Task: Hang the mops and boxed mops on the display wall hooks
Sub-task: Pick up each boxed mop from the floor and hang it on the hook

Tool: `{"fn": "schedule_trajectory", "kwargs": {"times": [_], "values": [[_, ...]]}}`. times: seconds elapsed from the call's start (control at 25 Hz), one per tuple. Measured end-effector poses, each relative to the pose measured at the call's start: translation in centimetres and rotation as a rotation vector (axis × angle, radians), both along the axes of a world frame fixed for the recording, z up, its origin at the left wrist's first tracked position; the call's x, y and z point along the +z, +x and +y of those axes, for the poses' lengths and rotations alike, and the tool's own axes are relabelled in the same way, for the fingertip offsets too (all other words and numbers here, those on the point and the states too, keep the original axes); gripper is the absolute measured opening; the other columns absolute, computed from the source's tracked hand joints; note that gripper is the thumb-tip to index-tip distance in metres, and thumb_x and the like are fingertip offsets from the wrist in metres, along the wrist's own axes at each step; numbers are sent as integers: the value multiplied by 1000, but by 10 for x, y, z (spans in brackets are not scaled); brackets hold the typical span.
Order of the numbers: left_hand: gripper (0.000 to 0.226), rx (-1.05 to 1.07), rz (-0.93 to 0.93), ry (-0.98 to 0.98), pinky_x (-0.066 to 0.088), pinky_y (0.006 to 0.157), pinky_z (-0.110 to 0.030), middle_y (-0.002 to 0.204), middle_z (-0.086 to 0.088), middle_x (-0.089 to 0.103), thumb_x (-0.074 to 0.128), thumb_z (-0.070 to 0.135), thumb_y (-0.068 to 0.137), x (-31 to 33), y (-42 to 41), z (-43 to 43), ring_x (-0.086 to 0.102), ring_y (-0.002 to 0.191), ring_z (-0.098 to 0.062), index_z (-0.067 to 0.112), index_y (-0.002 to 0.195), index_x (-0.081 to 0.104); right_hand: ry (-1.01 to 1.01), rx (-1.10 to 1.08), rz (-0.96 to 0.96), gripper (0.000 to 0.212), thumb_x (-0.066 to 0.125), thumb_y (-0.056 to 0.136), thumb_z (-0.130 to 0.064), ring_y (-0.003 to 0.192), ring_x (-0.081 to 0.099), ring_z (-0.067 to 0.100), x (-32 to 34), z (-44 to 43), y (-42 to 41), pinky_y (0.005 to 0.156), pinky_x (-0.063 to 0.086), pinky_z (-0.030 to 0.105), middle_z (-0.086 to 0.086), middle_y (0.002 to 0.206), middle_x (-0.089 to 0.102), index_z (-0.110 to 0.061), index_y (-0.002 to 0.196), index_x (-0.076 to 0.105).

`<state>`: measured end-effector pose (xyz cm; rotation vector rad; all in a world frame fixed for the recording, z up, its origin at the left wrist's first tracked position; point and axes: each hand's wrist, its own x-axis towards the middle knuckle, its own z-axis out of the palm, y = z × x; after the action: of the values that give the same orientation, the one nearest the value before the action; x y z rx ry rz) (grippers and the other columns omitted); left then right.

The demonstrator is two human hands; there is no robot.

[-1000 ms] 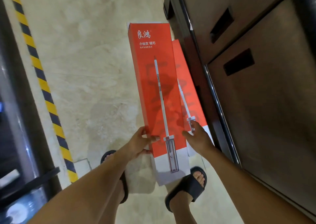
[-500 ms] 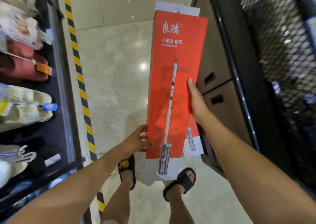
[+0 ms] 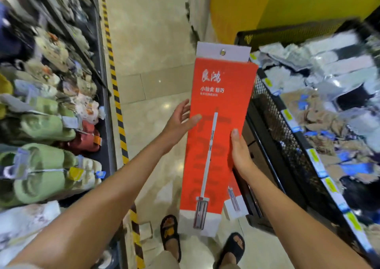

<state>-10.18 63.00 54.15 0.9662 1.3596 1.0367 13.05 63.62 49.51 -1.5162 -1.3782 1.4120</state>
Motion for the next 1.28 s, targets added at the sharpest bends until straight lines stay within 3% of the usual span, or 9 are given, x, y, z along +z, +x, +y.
{"fn": "schedule_trajectory", "kwargs": {"times": [0.16, 0.32, 0.48, 0.52, 0.64, 0.76, 0.96, 1.12, 1.28], "values": [[93, 213, 11, 69, 59, 90, -28, 132, 1, 67, 79, 70, 57, 47, 12, -7, 69, 115, -13, 26, 135, 53, 35, 86, 79, 76, 46, 87, -84, 134, 59, 17, 33, -30, -7, 115, 44, 48, 0, 143, 62, -32, 143, 52], [78, 333, 65, 140, 61, 94, -35, 123, 9, 71, 80, 65, 63, 57, 23, -56, 70, 113, -12, 34, 130, 55, -28, 284, 30, 92, 53, 78, -89, 130, 59, 2, 61, -46, 11, 114, 48, 38, -12, 144, 60, -34, 151, 43], [82, 484, 112, 188, 60, 96, -33, 126, 11, 69, 82, 64, 66, 64, 42, -111, 69, 113, -4, 33, 137, 52, 4, 559, 42, 57, 56, 101, -52, 121, 57, -16, 90, -28, 35, 113, 46, 27, -19, 141, 56, -32, 152, 40], [84, 533, 123, 195, 59, 95, -31, 126, 11, 69, 82, 63, 66, 66, 50, -125, 68, 113, -4, 33, 138, 51, 71, 570, 79, 59, 56, 100, -49, 117, 54, -22, 102, -20, 37, 113, 44, 22, -22, 137, 55, -30, 152, 37], [82, 675, 141, 215, 57, 92, -25, 127, 10, 69, 84, 60, 64, 68, 79, -167, 68, 116, -7, 39, 135, 49, 259, 524, 167, 91, 64, 80, -78, 128, 54, -8, 149, -1, 32, 116, 41, 33, -17, 138, 58, -35, 154, 33], [88, 783, 164, 232, 57, 95, -27, 131, 6, 68, 84, 59, 65, 72, 109, -214, 68, 119, -10, 34, 141, 48, 372, 654, 255, 94, 62, 76, -83, 130, 54, -5, 189, -16, 21, 107, 47, 21, 0, 146, 53, -41, 152, 25], [95, 1002, 176, 238, 58, 95, -26, 129, 1, 71, 87, 53, 63, 82, 149, -299, 71, 115, -9, 21, 144, 48, 480, 963, 367, 100, 67, 72, -83, 126, 55, -10, 215, -94, -5, 92, 51, 13, -22, 150, 41, -45, 154, 24], [89, 1214, 187, 252, 56, 87, -18, 124, -1, 73, 86, 46, 62, 90, 181, -388, 73, 109, -9, 14, 138, 51, 479, 1129, 451, 89, 68, 79, -59, 125, 57, -5, 215, -175, -24, 92, 54, 17, -11, 152, 44, -39, 157, 29], [82, 1465, 209, 257, 60, 91, -27, 119, 7, 75, 87, 48, 63, 92, 232, -496, 73, 110, -10, 26, 134, 52, 477, 1345, 522, 91, 67, 79, -58, 127, 51, -11, 217, -283, -33, 94, 46, 9, -10, 153, 44, -29, 158, 31]]}}
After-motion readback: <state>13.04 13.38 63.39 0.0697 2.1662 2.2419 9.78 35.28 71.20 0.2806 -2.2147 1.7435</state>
